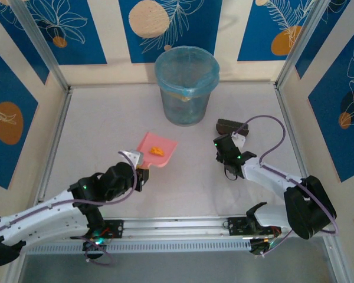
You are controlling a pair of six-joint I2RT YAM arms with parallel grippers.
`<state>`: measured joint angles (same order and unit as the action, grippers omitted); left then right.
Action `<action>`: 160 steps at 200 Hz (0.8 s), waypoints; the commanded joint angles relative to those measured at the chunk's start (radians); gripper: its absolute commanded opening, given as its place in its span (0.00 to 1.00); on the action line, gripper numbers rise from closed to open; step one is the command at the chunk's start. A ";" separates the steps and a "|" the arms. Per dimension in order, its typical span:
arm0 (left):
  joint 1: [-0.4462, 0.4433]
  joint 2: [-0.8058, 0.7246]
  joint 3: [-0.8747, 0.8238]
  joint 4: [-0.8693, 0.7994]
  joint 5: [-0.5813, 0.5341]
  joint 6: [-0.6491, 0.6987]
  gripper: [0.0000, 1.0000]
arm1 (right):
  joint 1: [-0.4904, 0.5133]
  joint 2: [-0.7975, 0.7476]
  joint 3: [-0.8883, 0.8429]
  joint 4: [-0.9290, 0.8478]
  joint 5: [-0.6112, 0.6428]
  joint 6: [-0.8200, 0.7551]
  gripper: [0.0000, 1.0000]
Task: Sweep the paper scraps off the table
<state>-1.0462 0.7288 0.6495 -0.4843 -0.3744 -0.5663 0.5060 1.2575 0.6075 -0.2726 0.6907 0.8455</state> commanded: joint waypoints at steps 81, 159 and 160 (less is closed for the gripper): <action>0.003 0.427 0.692 -0.204 -0.050 0.098 0.00 | -0.004 0.056 0.069 0.020 -0.027 -0.013 0.00; 0.279 0.940 1.412 -0.315 0.438 -0.143 0.00 | -0.003 0.078 0.101 -0.003 -0.038 -0.039 0.00; 0.284 0.942 1.418 -0.313 0.445 -0.149 0.00 | -0.004 0.078 0.101 -0.002 -0.038 -0.039 0.00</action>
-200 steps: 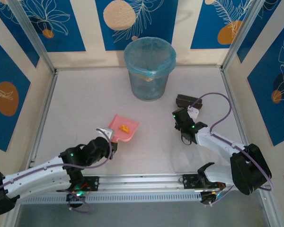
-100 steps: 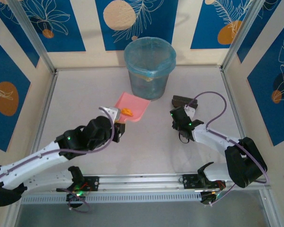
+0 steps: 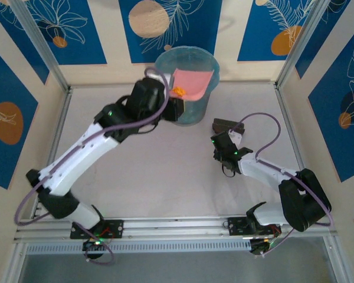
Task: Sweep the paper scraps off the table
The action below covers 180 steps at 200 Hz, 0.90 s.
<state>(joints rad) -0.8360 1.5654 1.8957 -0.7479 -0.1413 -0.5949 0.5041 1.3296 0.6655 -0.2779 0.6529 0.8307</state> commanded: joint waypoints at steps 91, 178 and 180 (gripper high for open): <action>0.284 0.298 0.196 0.354 0.478 -0.572 0.00 | -0.002 0.002 0.053 -0.006 -0.004 -0.039 0.00; 0.303 0.380 0.153 0.520 0.478 -0.763 0.00 | -0.002 0.043 0.080 -0.024 -0.006 -0.051 0.00; 0.303 0.380 0.149 0.529 0.481 -0.767 0.00 | -0.002 0.044 0.080 -0.024 -0.006 -0.051 0.00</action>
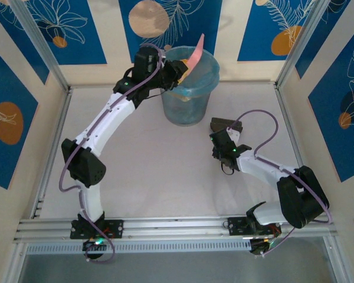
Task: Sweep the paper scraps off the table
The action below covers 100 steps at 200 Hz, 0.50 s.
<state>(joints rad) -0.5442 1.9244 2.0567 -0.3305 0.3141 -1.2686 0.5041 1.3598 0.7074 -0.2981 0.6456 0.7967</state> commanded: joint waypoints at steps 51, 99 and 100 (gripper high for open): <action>0.006 -0.046 -0.221 0.374 -0.016 -0.244 0.00 | -0.002 0.034 0.049 -0.010 0.000 -0.022 0.00; 0.002 -0.076 -0.322 0.526 -0.057 -0.319 0.00 | -0.002 0.058 0.065 -0.022 0.003 -0.025 0.00; 0.001 -0.076 -0.322 0.527 -0.057 -0.320 0.00 | -0.002 0.058 0.064 -0.022 0.003 -0.025 0.00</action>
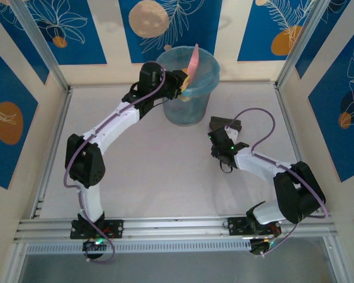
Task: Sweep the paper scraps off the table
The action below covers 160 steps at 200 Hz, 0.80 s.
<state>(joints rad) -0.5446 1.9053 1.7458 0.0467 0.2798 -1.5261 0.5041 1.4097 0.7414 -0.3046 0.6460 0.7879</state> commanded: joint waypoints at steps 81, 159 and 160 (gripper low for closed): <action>0.000 -0.071 0.016 0.169 -0.011 -0.072 0.00 | -0.001 0.021 0.036 -0.014 0.009 -0.020 0.00; -0.048 -0.153 0.042 0.157 0.032 0.077 0.00 | 0.000 0.019 0.038 -0.020 0.024 -0.015 0.00; -0.050 -0.155 0.043 0.155 0.033 0.081 0.00 | -0.001 0.020 0.037 -0.020 0.024 -0.014 0.00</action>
<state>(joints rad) -0.5610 1.8305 1.7363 0.1780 0.2714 -1.5475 0.5045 1.4307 0.7536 -0.3069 0.6506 0.7849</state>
